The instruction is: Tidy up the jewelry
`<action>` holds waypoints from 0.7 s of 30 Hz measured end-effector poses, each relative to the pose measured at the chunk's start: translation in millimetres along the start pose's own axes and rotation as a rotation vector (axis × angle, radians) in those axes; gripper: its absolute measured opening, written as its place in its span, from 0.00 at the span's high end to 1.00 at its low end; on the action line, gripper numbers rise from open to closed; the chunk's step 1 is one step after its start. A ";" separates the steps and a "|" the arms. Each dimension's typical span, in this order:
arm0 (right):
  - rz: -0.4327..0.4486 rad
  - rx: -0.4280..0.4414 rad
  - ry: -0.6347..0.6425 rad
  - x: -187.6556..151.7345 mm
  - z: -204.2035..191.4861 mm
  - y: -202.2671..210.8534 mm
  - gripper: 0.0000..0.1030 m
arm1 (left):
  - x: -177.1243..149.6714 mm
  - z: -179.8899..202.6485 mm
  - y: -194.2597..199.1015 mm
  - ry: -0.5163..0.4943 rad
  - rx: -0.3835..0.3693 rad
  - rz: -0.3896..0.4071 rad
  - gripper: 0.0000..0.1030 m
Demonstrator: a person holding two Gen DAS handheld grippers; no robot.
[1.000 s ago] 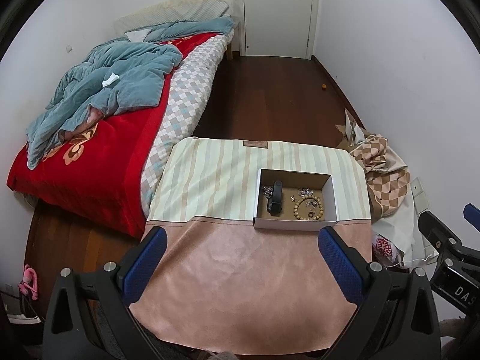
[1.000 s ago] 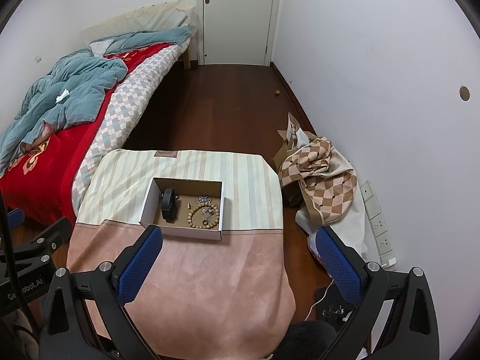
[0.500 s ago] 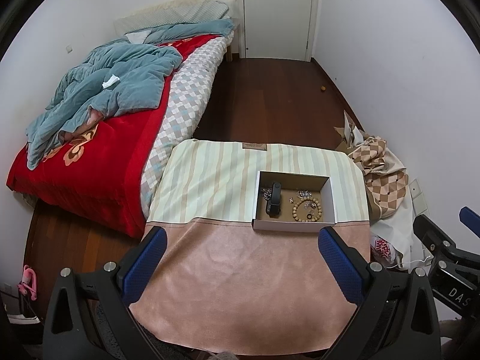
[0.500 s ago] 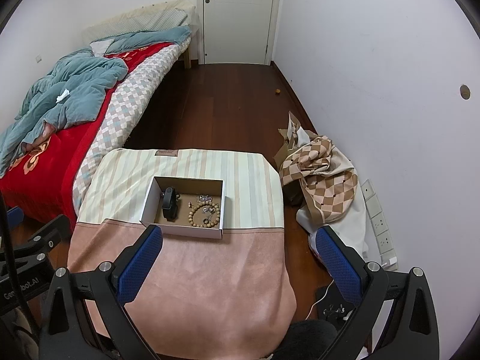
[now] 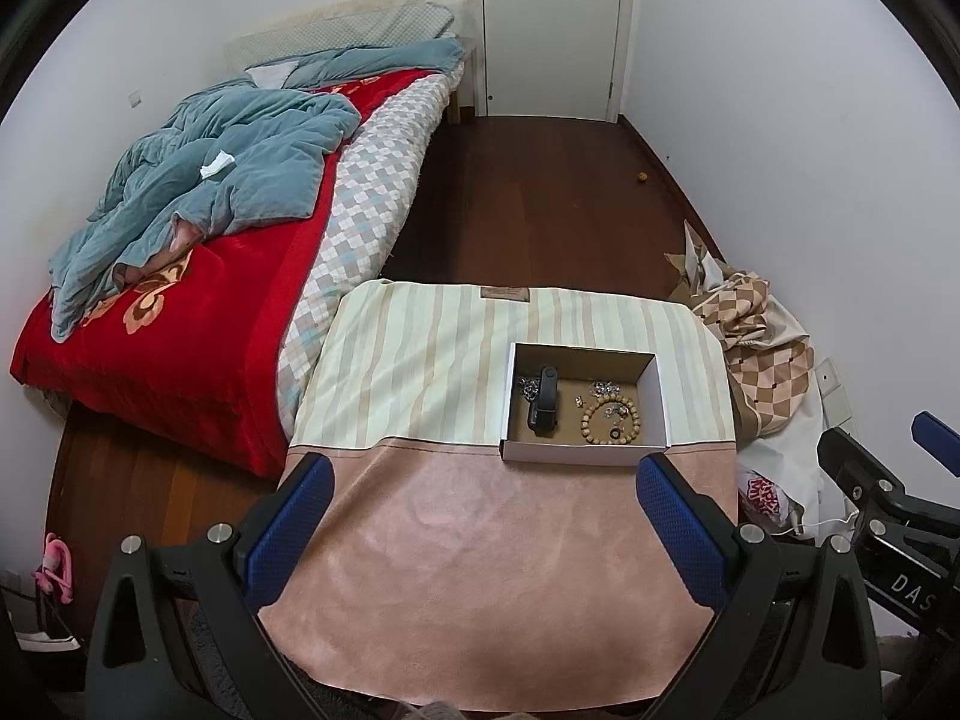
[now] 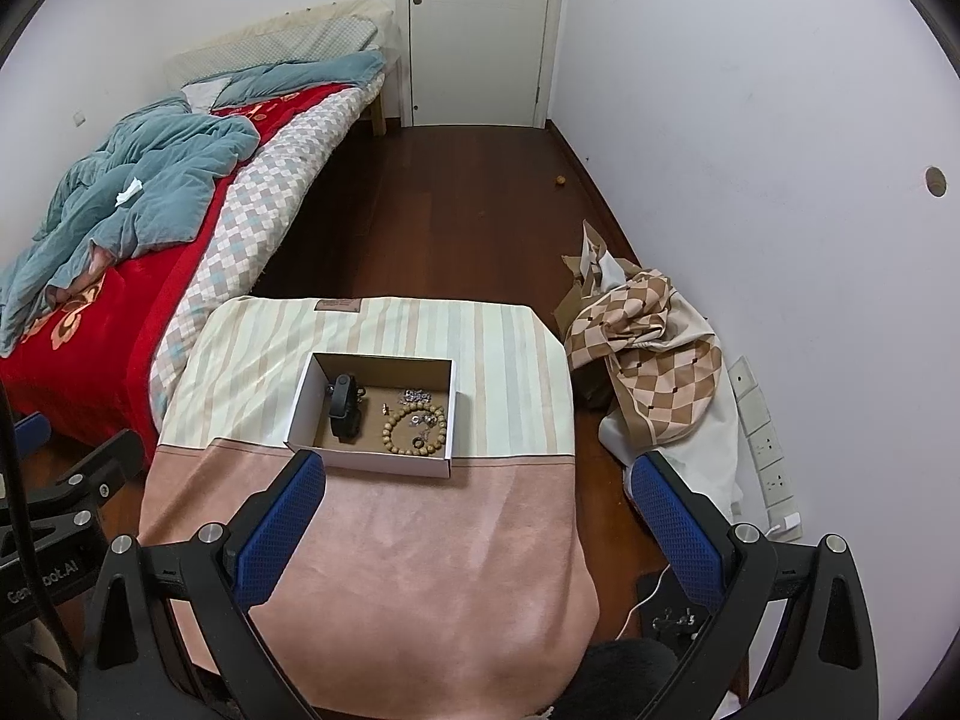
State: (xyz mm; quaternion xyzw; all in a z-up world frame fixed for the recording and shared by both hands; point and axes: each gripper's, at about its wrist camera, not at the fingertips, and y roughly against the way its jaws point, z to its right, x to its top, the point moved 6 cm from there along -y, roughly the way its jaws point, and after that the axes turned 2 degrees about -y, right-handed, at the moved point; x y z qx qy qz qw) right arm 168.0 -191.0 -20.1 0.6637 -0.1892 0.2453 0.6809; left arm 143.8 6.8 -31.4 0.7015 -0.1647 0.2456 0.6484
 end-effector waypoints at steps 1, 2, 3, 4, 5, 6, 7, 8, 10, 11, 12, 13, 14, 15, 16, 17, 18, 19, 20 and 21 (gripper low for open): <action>0.000 0.000 -0.001 -0.4 0.0 0.1 0.00 | -0.1 -0.3 -0.2 0.001 -0.001 0.001 0.00; 0.000 0.001 0.000 0.2 0.1 0.0 0.00 | 0.1 0.2 0.0 0.002 -0.001 0.001 0.00; 0.000 0.001 0.001 0.2 0.4 -0.1 0.00 | 0.2 0.6 -0.2 0.002 0.000 0.001 0.00; 0.000 0.001 0.000 -0.1 0.3 0.1 0.00 | -0.2 -0.3 -0.5 0.000 0.001 0.001 0.00; -0.001 0.002 0.001 0.2 0.4 -0.2 0.00 | -0.3 -0.4 -0.5 0.000 -0.001 0.001 0.00; -0.001 0.001 0.000 -0.3 0.2 -0.1 0.00 | 0.2 0.4 0.1 0.000 -0.002 0.001 0.00; 0.000 0.000 0.001 -0.2 0.5 0.1 0.00 | 0.4 -0.3 -0.6 0.002 -0.001 0.002 0.00; 0.000 -0.002 0.002 0.5 0.6 -0.5 0.00 | 0.8 0.5 -0.5 0.002 -0.003 0.002 0.00; -0.001 -0.003 0.003 0.0 0.1 -0.1 0.00 | 0.8 0.8 -0.9 0.001 -0.001 0.002 0.00; 0.000 -0.003 0.002 0.7 0.6 -0.7 0.00 | 1.1 1.4 -0.7 0.001 -0.003 0.002 0.00; 0.001 -0.003 0.002 0.5 0.6 -0.4 0.00 | 1.3 1.6 -0.5 0.000 -0.003 0.003 0.00; 0.000 -0.002 0.001 0.8 0.7 -0.6 0.00 | 0.8 1.1 -0.9 0.001 -0.001 0.003 0.00; 0.001 -0.002 0.000 0.3 0.4 -0.4 0.00 | 1.1 1.4 -2.0 0.001 -0.001 0.003 0.00; 0.000 -0.003 0.000 0.6 0.4 -1.2 0.00 | 1.7 2.3 -1.9 0.001 -0.001 0.002 0.00; -0.001 -0.002 -0.001 0.6 0.7 -1.3 0.00 | 1.1 1.7 -1.9 0.001 -0.001 0.002 0.00; -0.001 -0.001 -0.002 0.7 0.9 -1.2 0.00 | 1.2 2.1 -2.0 0.001 -0.002 0.002 0.00; -0.001 -0.003 -0.002 1.3 1.4 -1.6 0.00 | 1.2 2.0 -2.7 0.001 -0.002 0.001 0.00; -0.002 -0.002 -0.003 2.3 2.2 -2.6 0.00 | 1.4 2.7 -3.5 -0.001 -0.001 0.000 0.00; -0.001 -0.002 -0.002 2.3 2.2 -2.5 0.00 | 1.6 3.0 -3.6 -0.001 -0.001 -0.001 0.00; -0.001 -0.004 -0.001 2.1 2.0 -2.5 0.00 | 1.4 2.6 -3.9 0.001 -0.002 -0.002 0.00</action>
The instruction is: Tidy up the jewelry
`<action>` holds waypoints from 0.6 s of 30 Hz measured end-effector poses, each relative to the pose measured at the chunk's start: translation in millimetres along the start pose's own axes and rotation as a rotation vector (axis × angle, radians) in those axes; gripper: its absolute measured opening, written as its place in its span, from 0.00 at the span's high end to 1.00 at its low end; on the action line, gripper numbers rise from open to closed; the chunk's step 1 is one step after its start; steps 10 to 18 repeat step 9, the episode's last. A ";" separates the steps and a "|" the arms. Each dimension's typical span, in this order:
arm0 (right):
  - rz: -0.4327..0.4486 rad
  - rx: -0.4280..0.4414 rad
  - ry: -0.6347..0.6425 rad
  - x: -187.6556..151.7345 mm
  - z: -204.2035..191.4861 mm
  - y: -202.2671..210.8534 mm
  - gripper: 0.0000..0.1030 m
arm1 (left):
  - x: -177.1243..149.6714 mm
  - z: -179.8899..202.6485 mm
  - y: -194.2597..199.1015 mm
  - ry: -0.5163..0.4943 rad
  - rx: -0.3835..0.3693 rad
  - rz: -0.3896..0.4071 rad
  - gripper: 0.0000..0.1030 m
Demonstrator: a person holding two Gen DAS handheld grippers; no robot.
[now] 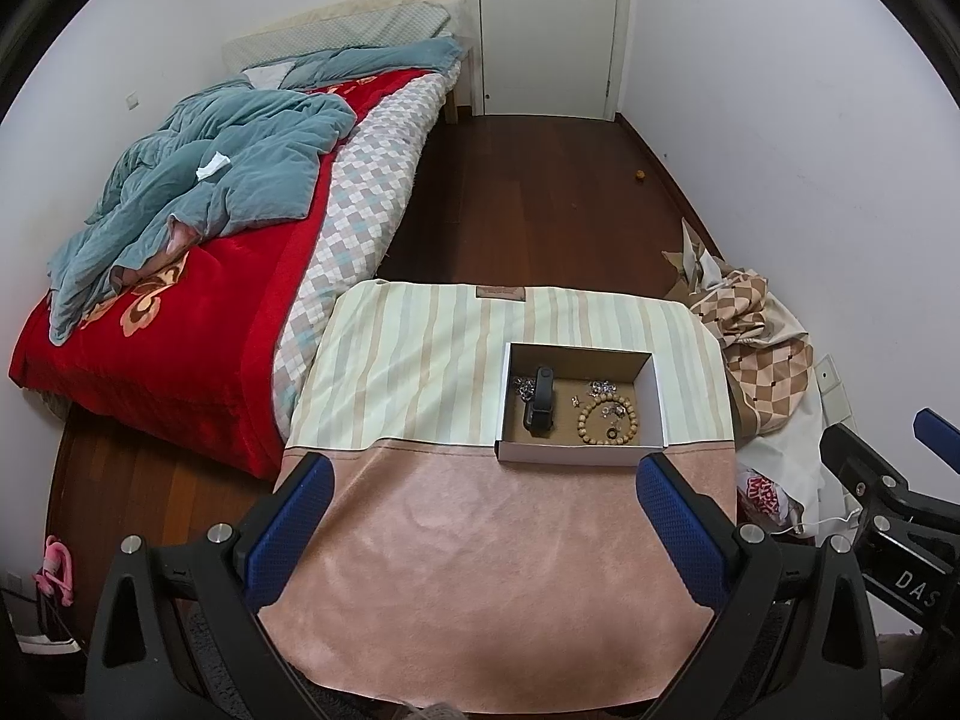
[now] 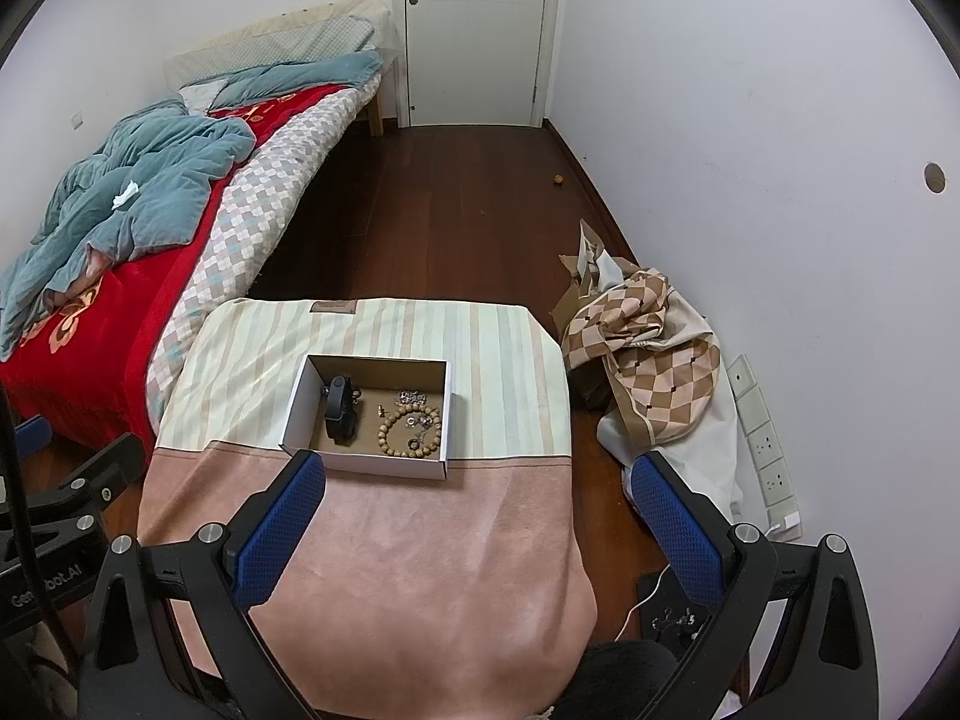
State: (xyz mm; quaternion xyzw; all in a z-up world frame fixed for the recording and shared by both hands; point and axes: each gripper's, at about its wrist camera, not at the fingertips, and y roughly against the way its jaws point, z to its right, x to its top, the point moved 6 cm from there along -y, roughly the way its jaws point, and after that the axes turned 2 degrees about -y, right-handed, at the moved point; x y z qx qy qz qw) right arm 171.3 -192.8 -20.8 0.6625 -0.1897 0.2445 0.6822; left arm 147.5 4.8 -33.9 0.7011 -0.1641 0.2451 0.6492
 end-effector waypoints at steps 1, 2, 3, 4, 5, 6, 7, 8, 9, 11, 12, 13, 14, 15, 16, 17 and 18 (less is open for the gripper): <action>0.000 0.002 -0.001 0.1 0.5 -0.1 0.00 | 0.2 0.0 -0.1 0.001 0.001 0.000 0.00; -0.001 0.003 -0.002 0.0 0.2 -0.1 0.00 | 0.7 0.2 0.0 0.002 0.000 0.000 0.00; -0.002 0.002 -0.001 -0.4 -0.2 -0.3 0.00 | 0.6 -0.3 -0.4 0.003 0.001 0.000 0.00; -0.001 0.001 -0.001 -0.4 -0.4 0.0 0.00 | 0.0 -0.7 -0.6 0.002 0.000 -0.001 0.00; -0.001 0.003 -0.001 -0.4 -0.4 0.0 0.00 | -0.2 -0.5 -0.5 0.002 -0.004 -0.001 0.00; -0.002 0.003 -0.001 -0.5 -0.3 -0.2 0.00 | -0.1 0.3 0.2 0.003 -0.014 0.002 0.00; -0.003 0.004 -0.002 -0.7 -0.4 -0.3 0.00 | -1.0 -0.8 0.6 0.005 -0.018 0.006 0.00; -0.005 0.004 -0.002 0.2 0.2 -1.0 0.00 | -1.2 -1.3 1.1 0.005 -0.019 0.009 0.00; -0.006 0.005 -0.001 0.2 0.2 -1.1 0.00 | -0.7 -0.9 1.7 0.002 -0.017 0.010 0.00; -0.006 0.005 -0.001 0.2 0.2 -1.1 0.00 | -0.7 -0.9 1.7 0.002 -0.017 0.010 0.00; -0.006 0.005 -0.001 0.2 0.2 -1.1 0.00 | -0.7 -0.9 1.7 0.002 -0.017 0.010 0.00; -0.006 0.005 -0.001 0.2 0.2 -1.1 0.00 | -0.7 -0.9 1.7 0.002 -0.017 0.010 0.00; -0.006 0.005 -0.001 0.2 0.2 -1.1 0.00 | -0.7 -0.9 1.7 0.002 -0.017 0.010 0.00; -0.006 0.005 -0.001 0.2 0.2 -1.1 0.00 | -0.7 -0.9 1.7 0.002 -0.017 0.010 0.00; -0.006 0.005 -0.001 0.2 0.2 -1.1 0.00 | -0.7 -0.9 1.7 0.002 -0.017 0.010 0.00; -0.006 0.005 -0.001 0.2 0.2 -1.1 0.00 | -0.7 -0.9 1.7 0.002 -0.017 0.010 0.00; -0.006 0.005 -0.001 0.2 0.2 -1.1 0.00 | -0.7 -0.9 1.7 0.002 -0.017 0.010 0.00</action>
